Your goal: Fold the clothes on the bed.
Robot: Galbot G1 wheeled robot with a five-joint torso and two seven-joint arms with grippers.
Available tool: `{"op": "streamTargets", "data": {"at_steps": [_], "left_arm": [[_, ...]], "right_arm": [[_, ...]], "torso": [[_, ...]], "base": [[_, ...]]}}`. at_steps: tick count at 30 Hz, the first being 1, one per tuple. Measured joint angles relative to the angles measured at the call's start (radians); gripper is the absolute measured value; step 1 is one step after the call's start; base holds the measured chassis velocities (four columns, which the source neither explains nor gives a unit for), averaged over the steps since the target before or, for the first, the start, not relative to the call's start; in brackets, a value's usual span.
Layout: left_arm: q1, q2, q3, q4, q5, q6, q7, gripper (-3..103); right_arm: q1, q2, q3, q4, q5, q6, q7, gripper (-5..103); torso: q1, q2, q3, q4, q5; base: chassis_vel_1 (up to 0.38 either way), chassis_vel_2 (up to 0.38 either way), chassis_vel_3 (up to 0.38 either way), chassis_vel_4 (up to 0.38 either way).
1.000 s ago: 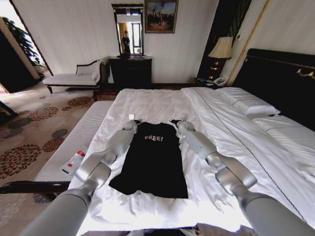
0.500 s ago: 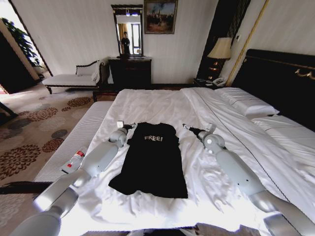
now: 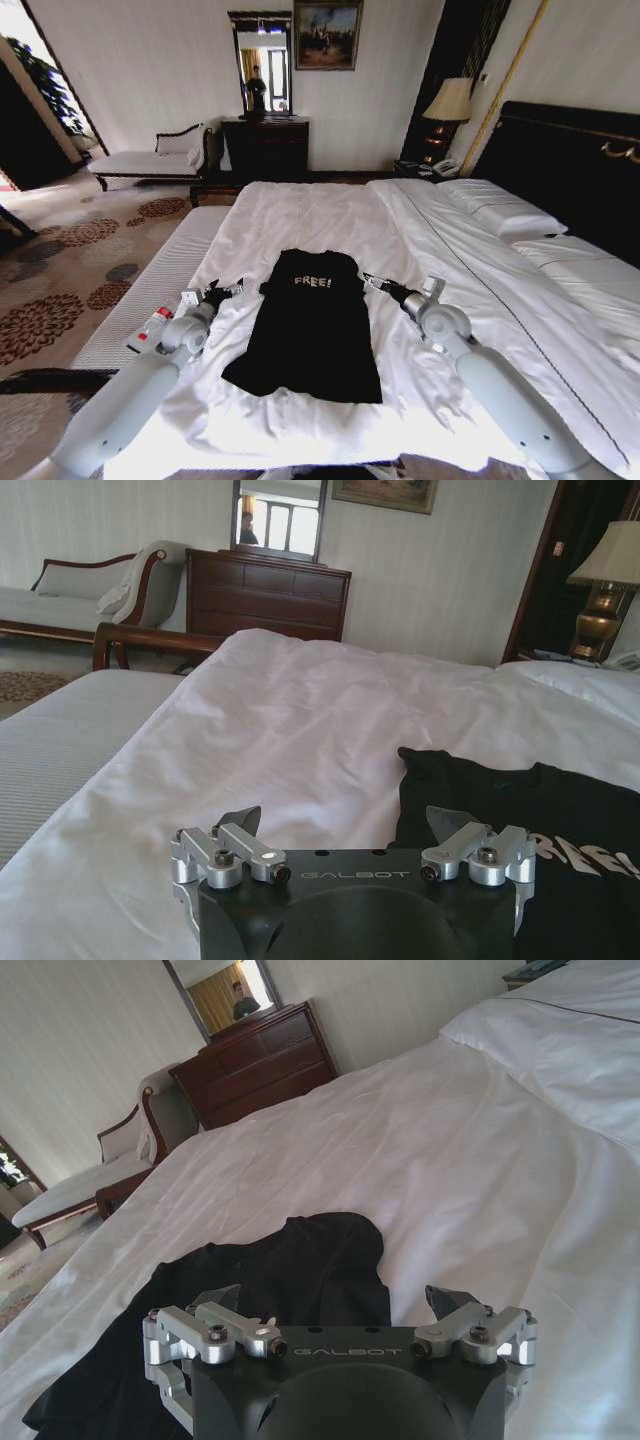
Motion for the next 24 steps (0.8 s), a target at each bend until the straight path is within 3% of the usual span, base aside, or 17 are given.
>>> {"op": "streamTargets", "data": {"at_steps": [12,24], "left_arm": [[0.372,-0.121,-0.22,-0.182,0.035,-0.005,0.054,93],[0.593,-0.226,-0.34,-0.275,0.021,-0.011,0.112,93]], "right_arm": [[-0.348,0.077,0.21,0.206,-0.006,-0.032,-0.019,100],[-0.591,0.199,0.29,0.28,0.006,-0.088,-0.048,100]], "torso": [[0.0,0.0,0.0,0.0004,-0.0005],[0.0,0.0,0.0,0.0001,-0.0004]], "base": [[0.0,0.0,0.0,0.0],[0.0,0.0,0.0,0.0]]}}
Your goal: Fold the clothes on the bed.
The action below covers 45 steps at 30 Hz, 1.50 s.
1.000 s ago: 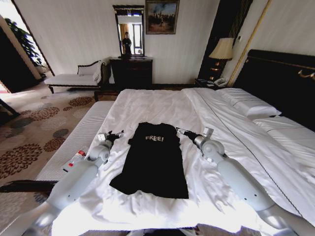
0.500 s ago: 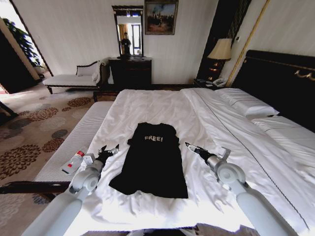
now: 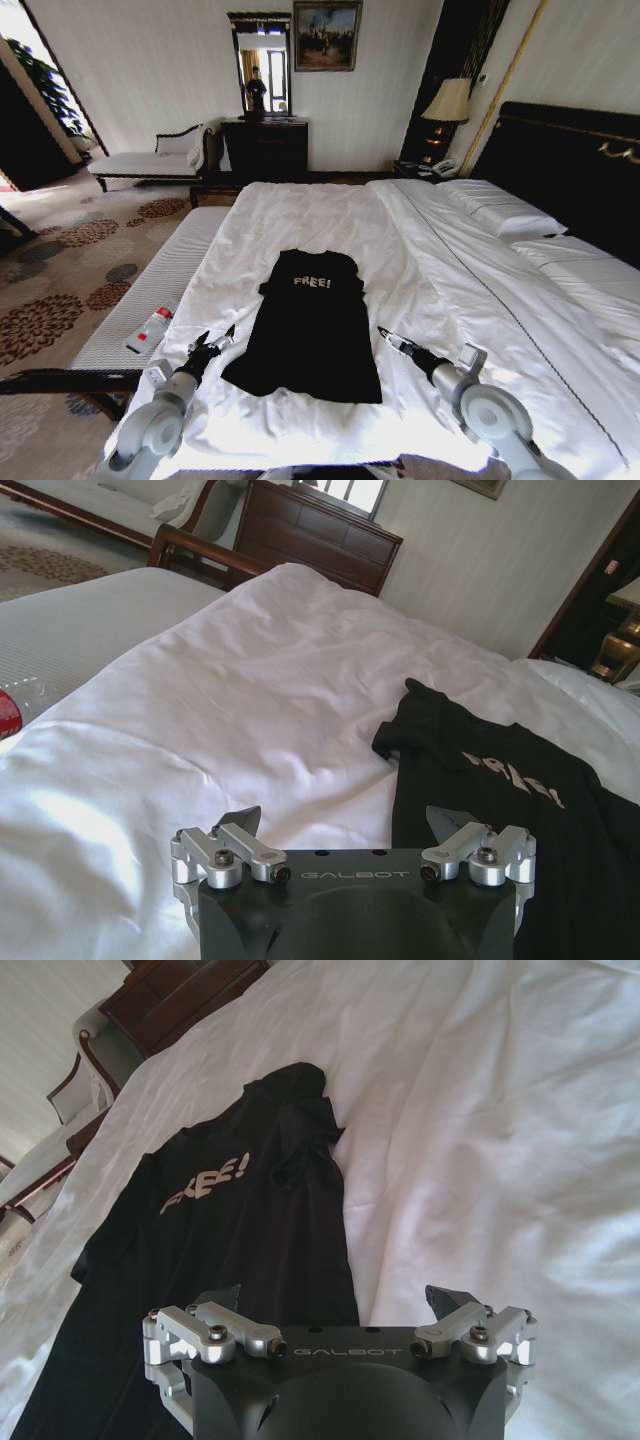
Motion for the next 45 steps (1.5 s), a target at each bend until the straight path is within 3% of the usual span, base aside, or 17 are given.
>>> {"op": "streamTargets", "data": {"at_steps": [8,16,26,40,43,45], "left_arm": [[0.136,-0.048,-0.048,-0.029,0.002,-0.016,0.041,93],[0.179,-0.061,-0.063,-0.004,-0.017,-0.022,0.073,93],[0.15,-0.058,0.005,0.044,-0.005,-0.019,0.09,93],[0.028,-0.049,0.088,0.115,0.019,0.0,0.058,93],[0.03,-0.05,0.106,0.121,0.043,0.003,0.057,79],[0.031,-0.05,0.109,0.122,0.047,0.003,0.056,79]], "right_arm": [[-0.081,0.101,0.01,0.011,0.0,-0.012,-0.009,100],[-0.11,0.154,-0.001,0.01,-0.023,-0.014,-0.013,100],[-0.11,0.181,-0.014,0.005,-0.044,-0.01,-0.01,100],[-0.094,0.19,-0.009,-0.012,-0.036,0.006,-0.002,100],[-0.089,0.193,-0.012,-0.013,-0.031,0.008,-0.001,100],[-0.088,0.193,-0.012,-0.013,-0.03,0.008,0.0,100]], "torso": [[0.0,0.0,0.0,0.0003,0.0001],[0.0,0.0,0.0,0.0001,0.0],[0.0,0.0,0.0,0.0001,0.0001],[0.0,0.0,0.0,0.0,0.0],[0.0,0.0,0.0,0.0002,0.0001],[0.0,0.0,0.0,0.0002,0.0001]], "base": [[0.0,0.0,0.0,0.0],[0.0,0.0,0.0,0.0],[0.0,0.0,0.0,0.0],[0.0,0.0,0.0,0.0],[0.0,0.0,0.0,0.0],[0.0,0.0,0.0,0.0]]}}
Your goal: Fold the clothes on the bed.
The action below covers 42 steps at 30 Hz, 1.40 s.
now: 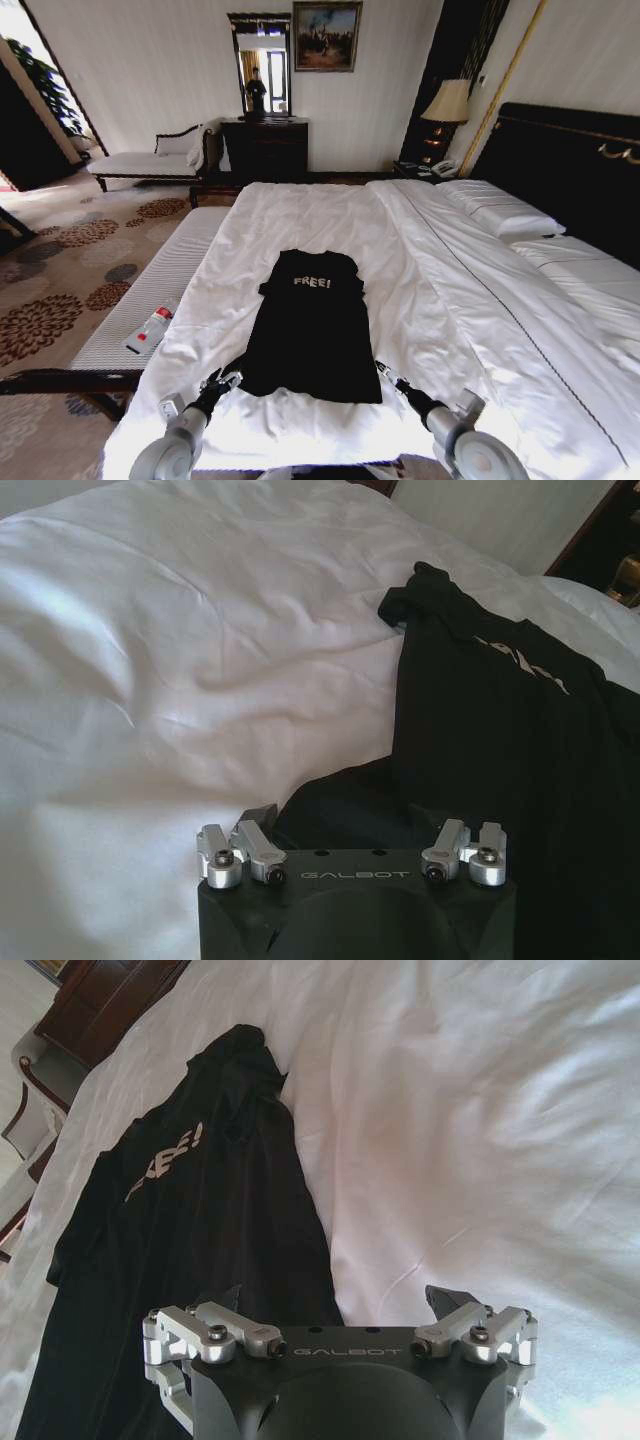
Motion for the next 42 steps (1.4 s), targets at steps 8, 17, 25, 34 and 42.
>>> {"op": "streamTargets", "data": {"at_steps": [8,17,25,34,42], "left_arm": [[0.011,-0.002,0.008,-0.003,0.021,0.003,-0.007,41],[0.027,-0.006,0.008,-0.016,0.032,0.001,-0.013,14],[0.037,-0.007,0.002,-0.03,0.034,-0.005,-0.018,2],[0.044,-0.008,-0.009,-0.041,0.025,-0.007,-0.02,2],[0.051,-0.009,-0.025,-0.048,0.011,-0.008,-0.021,2]], "right_arm": [[0.004,-0.004,-0.001,-0.002,0.005,0.002,0.005,100],[-0.002,-0.001,-0.005,0.001,0.01,0.002,0.005,100],[-0.019,0.014,-0.024,0.009,0.019,-0.014,0.01,100],[-0.045,0.034,-0.055,-0.006,-0.006,-0.028,0.001,100],[-0.056,0.049,-0.067,0.016,-0.009,-0.034,-0.001,101]], "torso": [[0.0,0.0,0.0,0.0,0.0],[0.0,0.0,0.0,0.0,0.0],[0.0,0.0,0.0,0.0,-0.0001],[0.0,0.0,0.0,0.0,-0.0001],[0.0,0.0,0.0,0.0,-0.0001]], "base": [[0.0,0.0,0.0,0.0],[0.0,0.0,0.0,0.0],[0.0,0.0,0.0,0.0],[0.0,0.0,0.0,0.0],[0.0,0.0,0.0,0.0]]}}
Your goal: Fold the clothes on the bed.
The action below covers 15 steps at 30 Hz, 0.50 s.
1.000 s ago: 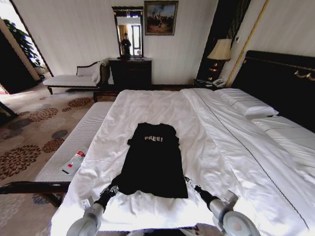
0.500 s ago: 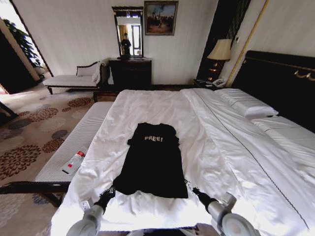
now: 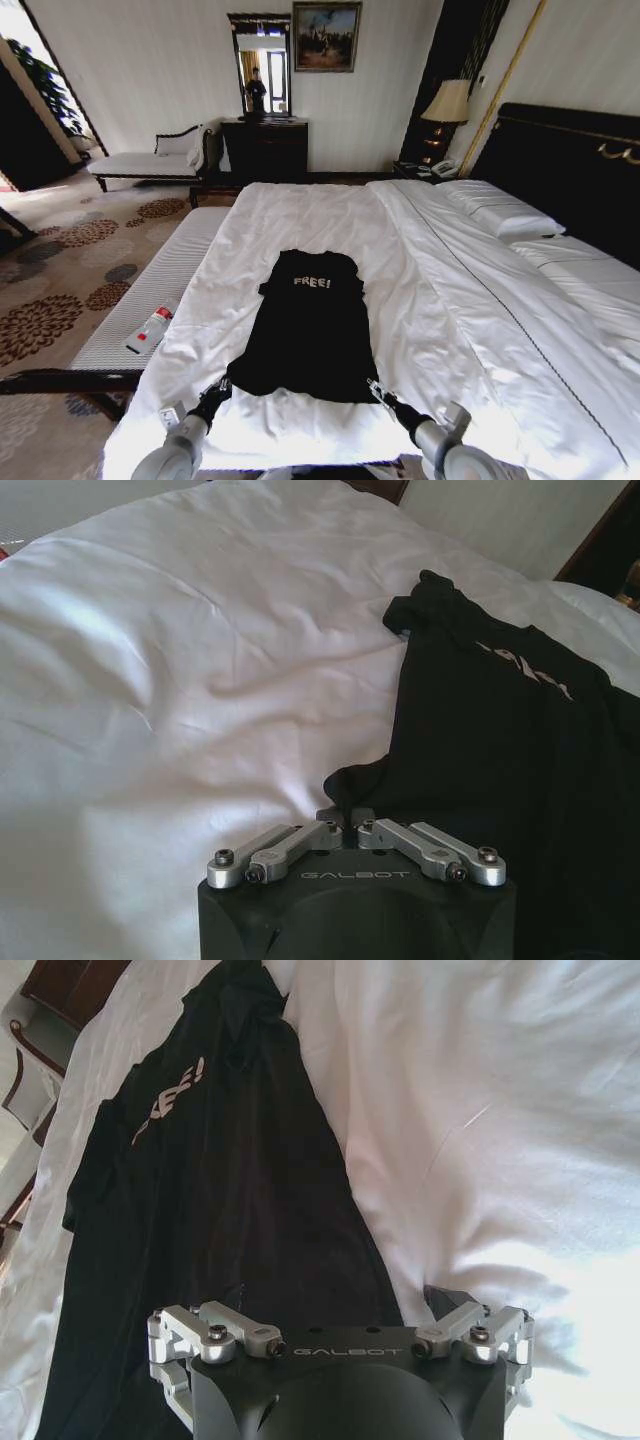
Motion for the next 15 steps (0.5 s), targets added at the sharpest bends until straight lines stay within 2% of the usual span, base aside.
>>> {"op": "streamTargets", "data": {"at_steps": [7,11,13,15], "left_arm": [[0.001,-0.003,-0.002,-0.005,-0.001,-0.001,-0.002,2],[0.007,-0.003,-0.008,-0.004,-0.002,-0.002,0.0,2],[0.007,-0.003,-0.008,-0.004,-0.002,-0.003,0.0,2],[0.008,-0.004,-0.008,-0.002,-0.002,-0.004,0.001,2]], "right_arm": [[0.008,-0.004,-0.012,-0.016,-0.008,-0.004,0.001,89],[0.007,-0.002,-0.017,-0.019,-0.016,-0.004,0.001,68],[0.007,-0.002,-0.017,-0.02,-0.017,-0.004,0.001,68],[0.004,-0.002,-0.019,-0.021,-0.021,-0.004,0.001,57]], "torso": [[0.0,0.0,0.0,0.0,0.0],[0.0,0.0,0.0,0.0,0.0],[0.0,0.0,0.0,0.0,0.0],[0.0,0.0,0.0,0.0,0.0]], "base": [[0.0,0.0,0.0,0.0],[0.0,0.0,0.0,0.0],[0.0,0.0,0.0,0.0],[0.0,0.0,0.0,0.0]]}}
